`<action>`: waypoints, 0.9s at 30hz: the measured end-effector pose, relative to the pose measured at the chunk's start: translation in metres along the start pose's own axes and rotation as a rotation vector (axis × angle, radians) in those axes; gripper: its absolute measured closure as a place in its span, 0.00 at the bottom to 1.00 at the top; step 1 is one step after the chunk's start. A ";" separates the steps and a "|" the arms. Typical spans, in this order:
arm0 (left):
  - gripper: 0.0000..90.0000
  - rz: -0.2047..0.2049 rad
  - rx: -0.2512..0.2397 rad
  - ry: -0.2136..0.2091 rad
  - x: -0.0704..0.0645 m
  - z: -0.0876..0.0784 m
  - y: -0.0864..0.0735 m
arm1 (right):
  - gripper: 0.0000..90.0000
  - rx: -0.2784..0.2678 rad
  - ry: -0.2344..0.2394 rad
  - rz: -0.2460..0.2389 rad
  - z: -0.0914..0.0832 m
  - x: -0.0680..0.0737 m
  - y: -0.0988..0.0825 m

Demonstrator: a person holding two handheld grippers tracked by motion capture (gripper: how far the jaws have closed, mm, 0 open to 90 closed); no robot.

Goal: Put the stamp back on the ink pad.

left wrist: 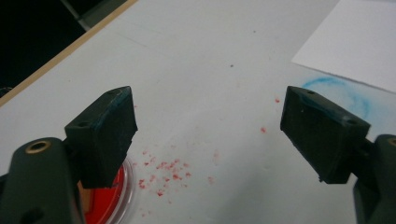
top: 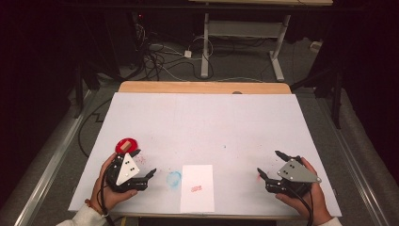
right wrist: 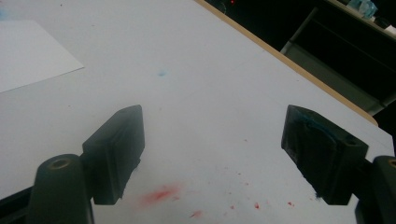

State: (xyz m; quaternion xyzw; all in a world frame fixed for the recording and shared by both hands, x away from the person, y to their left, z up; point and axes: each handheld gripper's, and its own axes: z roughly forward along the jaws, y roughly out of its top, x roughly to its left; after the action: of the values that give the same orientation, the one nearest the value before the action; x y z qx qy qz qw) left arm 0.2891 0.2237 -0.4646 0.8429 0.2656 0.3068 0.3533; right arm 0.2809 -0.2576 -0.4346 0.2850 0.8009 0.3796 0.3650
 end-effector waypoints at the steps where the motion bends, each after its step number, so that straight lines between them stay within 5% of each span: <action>1: 0.20 0.000 0.011 -0.002 -0.001 0.002 -0.002 | 0.24 0.002 -0.001 0.001 0.000 -0.001 0.000; 27: 0.20 -0.015 -0.015 -0.008 -0.006 -0.005 -0.003 | 0.24 -0.013 0.003 -0.020 -0.002 0.006 0.005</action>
State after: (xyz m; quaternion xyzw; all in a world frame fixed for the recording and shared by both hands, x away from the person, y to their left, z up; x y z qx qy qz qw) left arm 0.2810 0.2241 -0.4663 0.8395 0.2681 0.3027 0.3629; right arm 0.2768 -0.2515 -0.4321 0.2742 0.8017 0.3816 0.3695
